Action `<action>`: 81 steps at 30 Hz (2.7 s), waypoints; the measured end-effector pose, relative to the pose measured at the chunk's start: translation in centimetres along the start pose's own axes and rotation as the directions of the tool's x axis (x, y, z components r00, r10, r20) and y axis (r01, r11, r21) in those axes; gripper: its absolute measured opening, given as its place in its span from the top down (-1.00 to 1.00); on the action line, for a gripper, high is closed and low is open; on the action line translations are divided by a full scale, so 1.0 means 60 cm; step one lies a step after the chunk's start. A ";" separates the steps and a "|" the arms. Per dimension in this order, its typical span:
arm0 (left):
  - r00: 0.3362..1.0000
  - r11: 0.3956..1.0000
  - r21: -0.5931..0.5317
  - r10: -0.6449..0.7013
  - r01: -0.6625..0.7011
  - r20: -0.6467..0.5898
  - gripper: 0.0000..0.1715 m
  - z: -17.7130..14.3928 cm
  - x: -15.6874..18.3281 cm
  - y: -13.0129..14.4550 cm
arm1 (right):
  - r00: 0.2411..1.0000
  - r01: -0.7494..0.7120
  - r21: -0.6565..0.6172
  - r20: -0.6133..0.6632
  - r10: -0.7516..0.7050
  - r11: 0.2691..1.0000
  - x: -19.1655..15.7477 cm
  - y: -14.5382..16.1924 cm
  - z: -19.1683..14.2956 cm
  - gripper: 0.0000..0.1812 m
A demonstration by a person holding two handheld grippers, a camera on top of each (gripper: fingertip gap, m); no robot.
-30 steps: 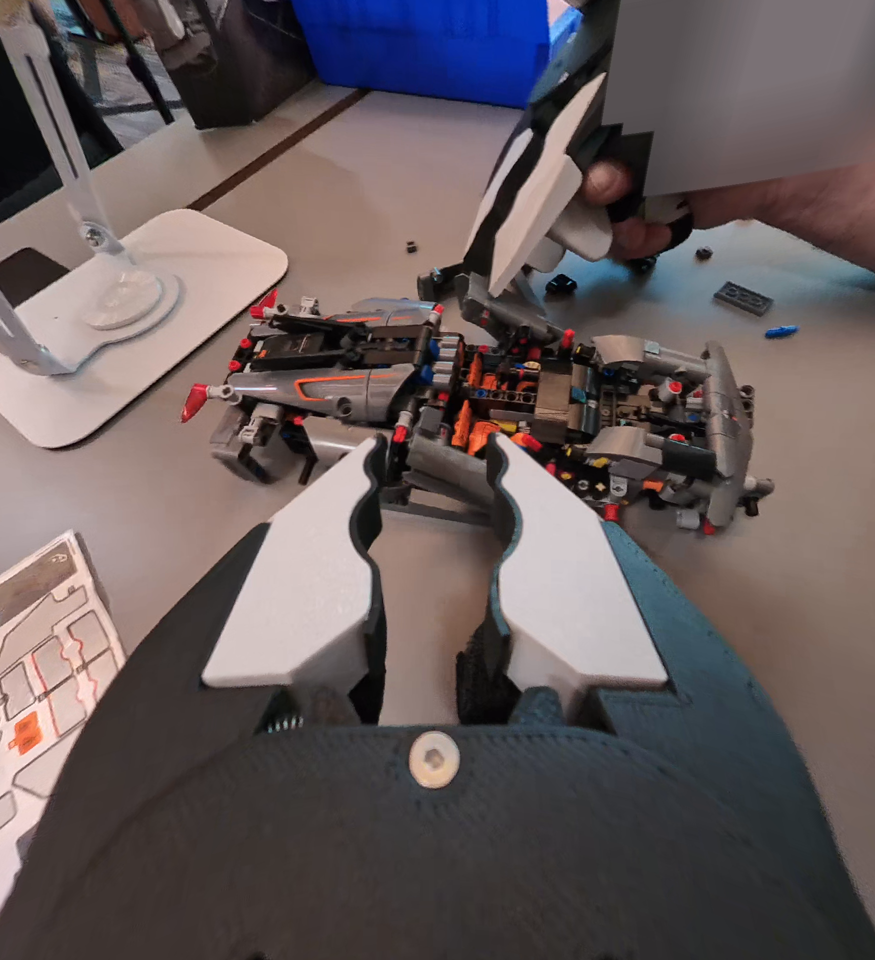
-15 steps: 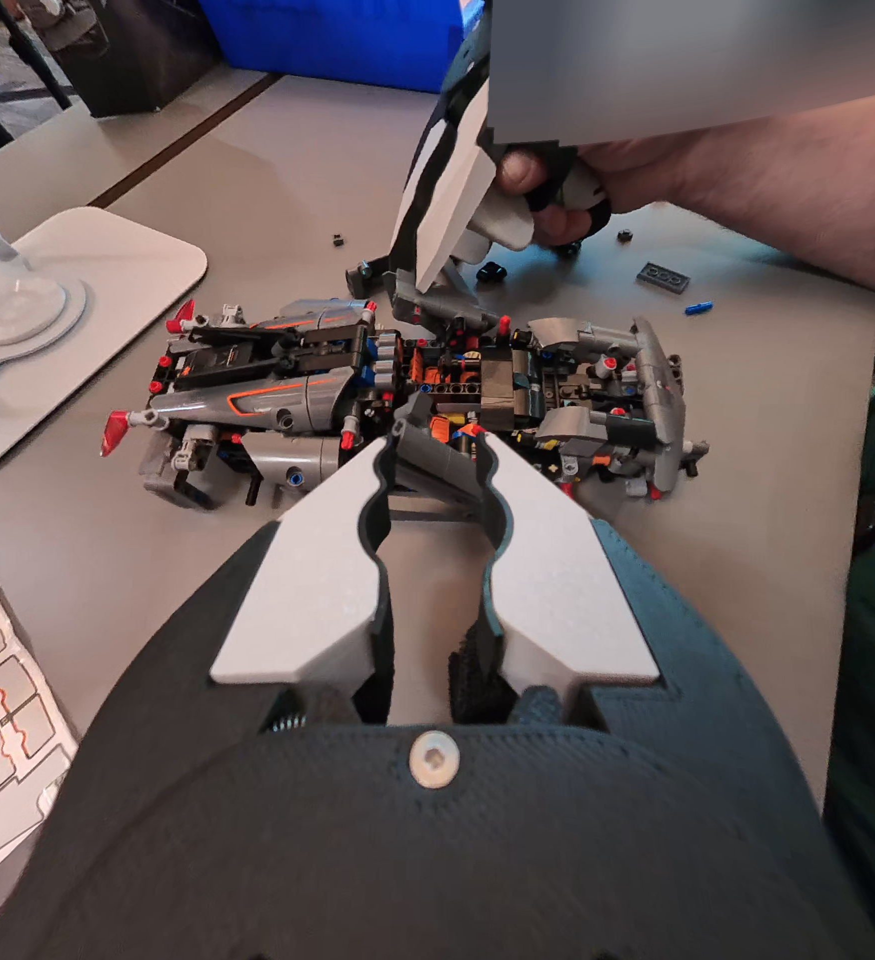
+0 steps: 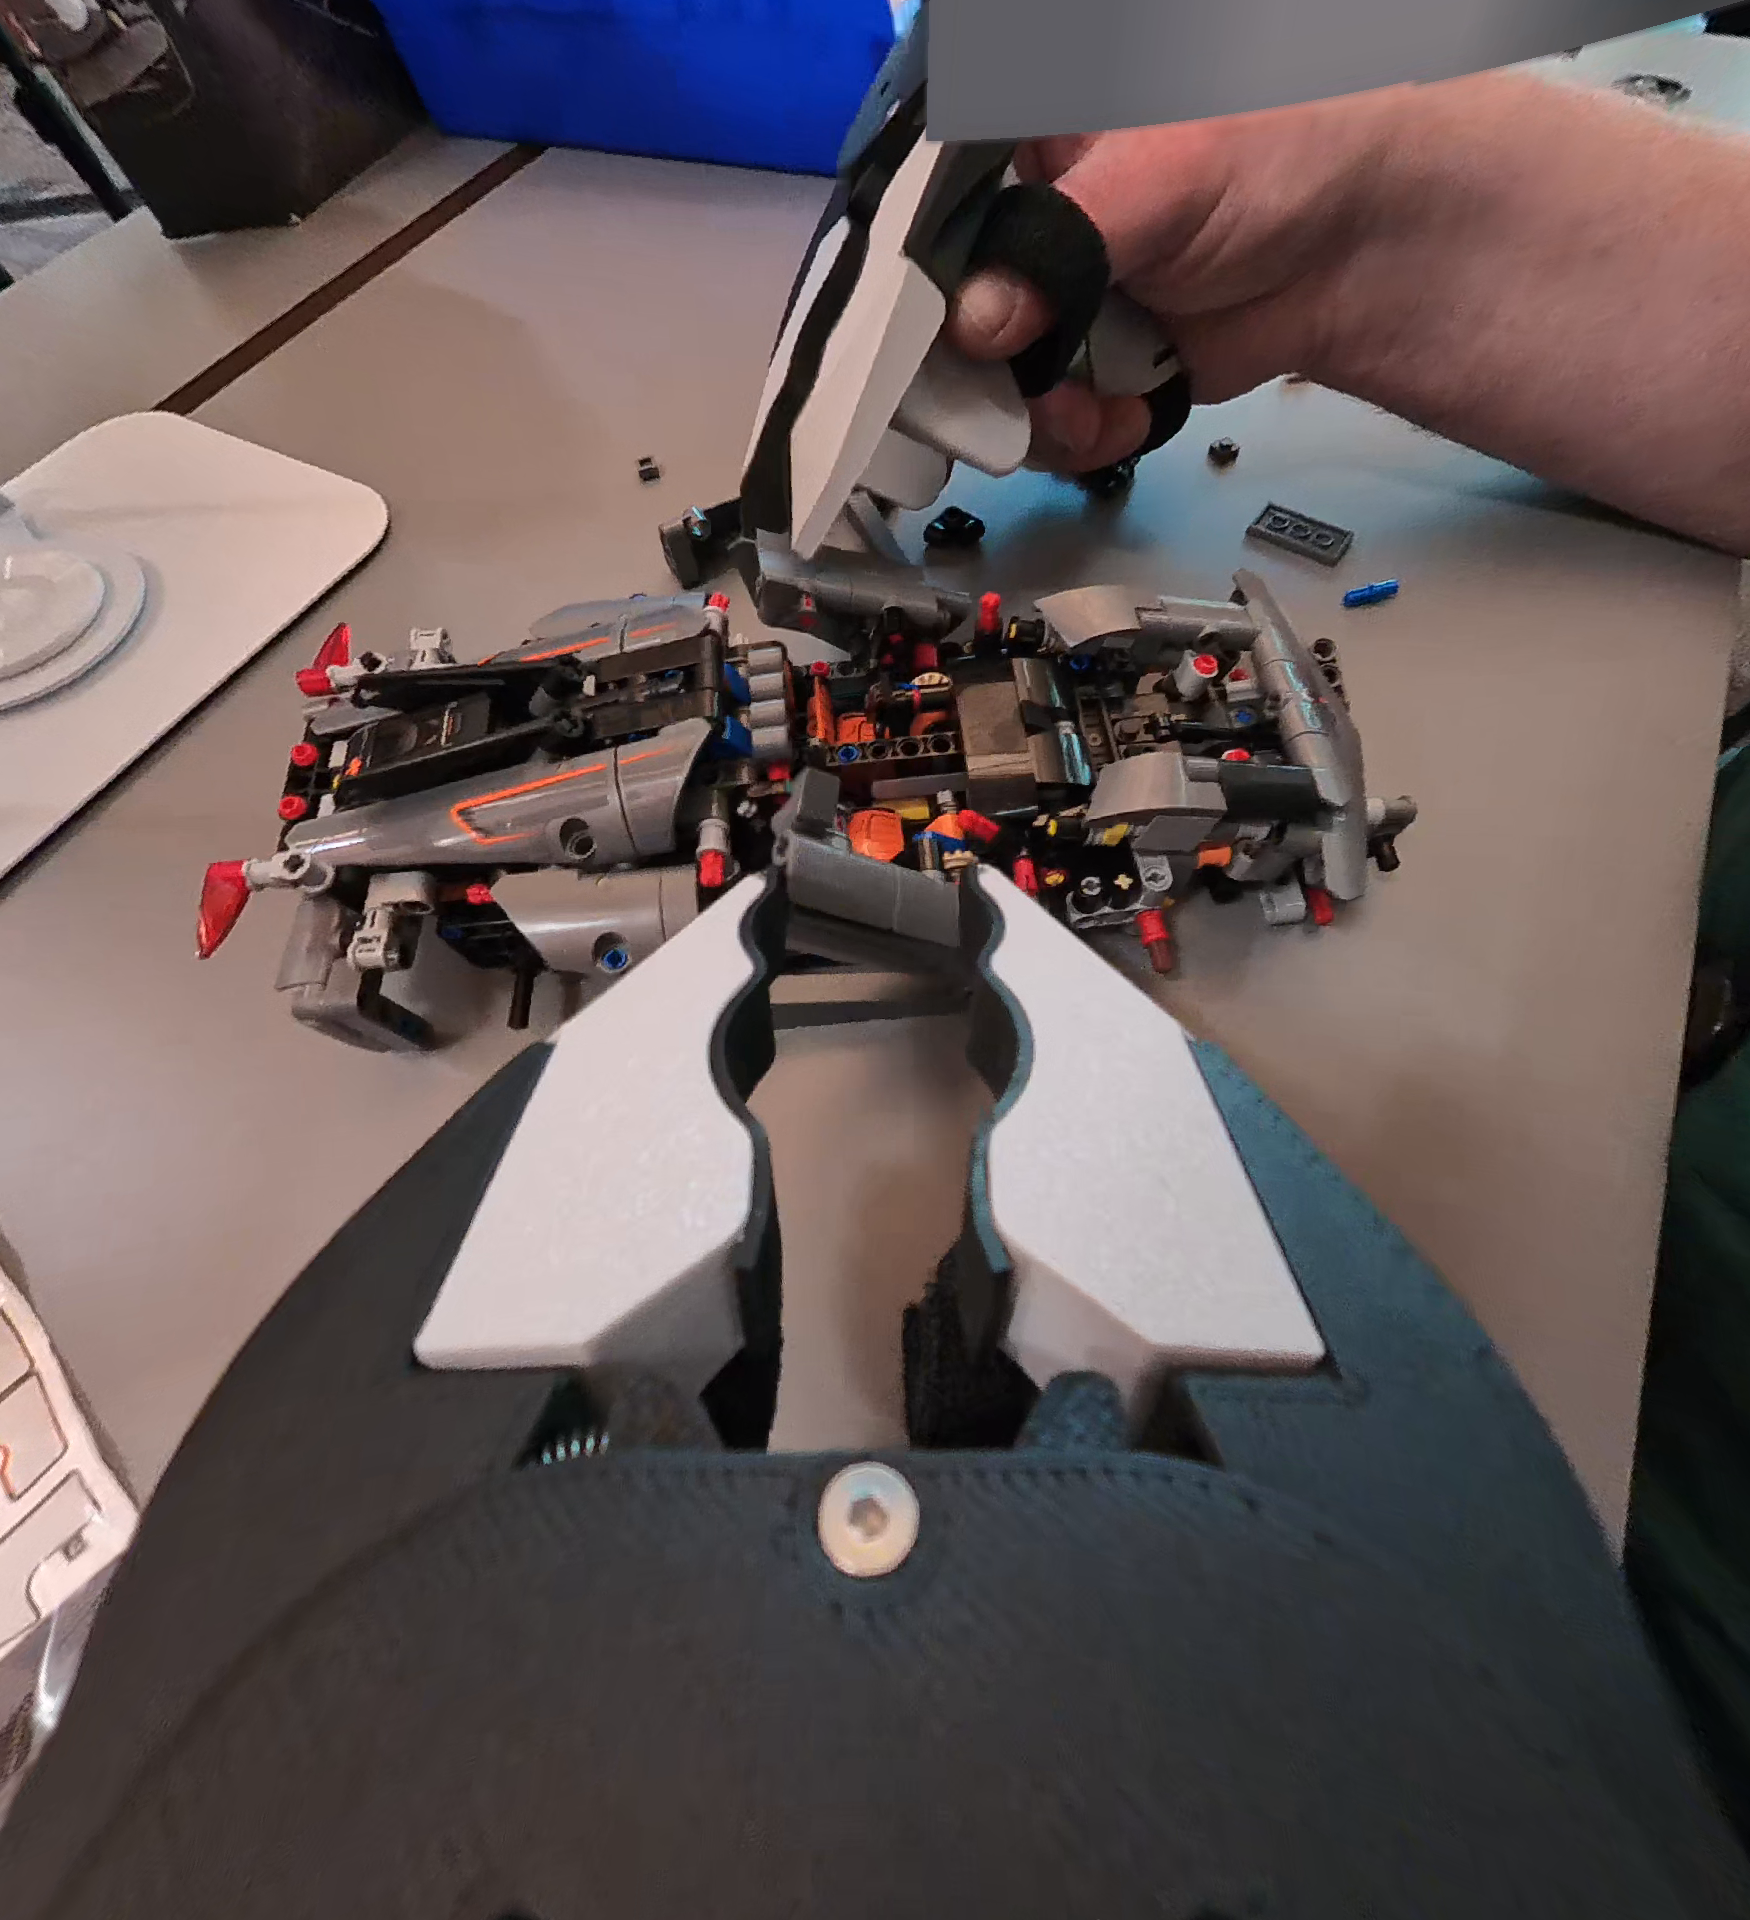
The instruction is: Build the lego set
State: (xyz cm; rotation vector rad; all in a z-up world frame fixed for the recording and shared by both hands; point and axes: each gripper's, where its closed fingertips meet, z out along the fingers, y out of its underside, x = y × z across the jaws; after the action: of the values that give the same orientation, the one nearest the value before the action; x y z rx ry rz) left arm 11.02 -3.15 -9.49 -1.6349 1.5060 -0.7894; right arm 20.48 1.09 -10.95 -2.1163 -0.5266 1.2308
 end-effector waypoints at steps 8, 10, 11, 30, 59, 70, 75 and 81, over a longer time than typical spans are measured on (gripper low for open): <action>0.997 0.997 -0.013 -0.076 0.077 0.008 0.54 0.009 -0.011 0.004 | 1.000 -0.021 -0.011 0.002 0.021 1.000 0.002 0.004 0.001 0.68; 0.997 0.997 -0.018 -0.071 0.071 -0.002 0.54 0.015 -0.005 0.003 | 1.000 -0.015 -0.023 0.011 0.016 1.000 -0.002 0.007 0.004 0.68; 0.998 0.998 -0.017 -0.066 0.066 -0.001 0.54 0.016 -0.004 0.002 | 1.000 -0.010 -0.026 0.009 0.010 1.000 -0.003 0.007 0.005 0.68; 1.000 0.999 -0.026 -0.019 0.019 0.013 0.58 -0.004 0.001 0.007 | 0.999 0.021 -0.011 0.028 -0.020 1.000 -0.015 -0.002 -0.006 0.68; 0.816 0.810 -0.103 -0.577 0.578 0.037 0.77 0.035 0.077 0.072 | 0.997 -0.006 -0.217 0.071 0.022 0.976 -0.014 0.083 -0.026 0.91; 0.754 0.754 -0.027 -0.656 0.657 0.043 0.84 0.031 0.055 0.069 | 0.997 0.011 -0.190 0.082 0.005 0.982 -0.018 0.083 -0.021 0.93; 0.726 0.727 0.009 -0.687 0.687 0.026 0.80 0.019 0.050 0.069 | 0.997 0.008 -0.179 0.083 0.007 0.984 -0.022 0.083 -0.016 0.93; 0.712 0.713 0.026 -0.701 0.700 0.047 0.79 0.015 0.047 0.073 | 0.996 0.008 -0.175 0.087 0.007 0.985 -0.022 0.082 -0.015 0.93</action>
State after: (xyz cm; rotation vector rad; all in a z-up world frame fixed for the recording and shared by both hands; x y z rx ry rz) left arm 9.84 -5.86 -13.84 -2.2373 0.7938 -1.1287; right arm 20.74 -3.58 -13.17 -2.2134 -0.6969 1.3240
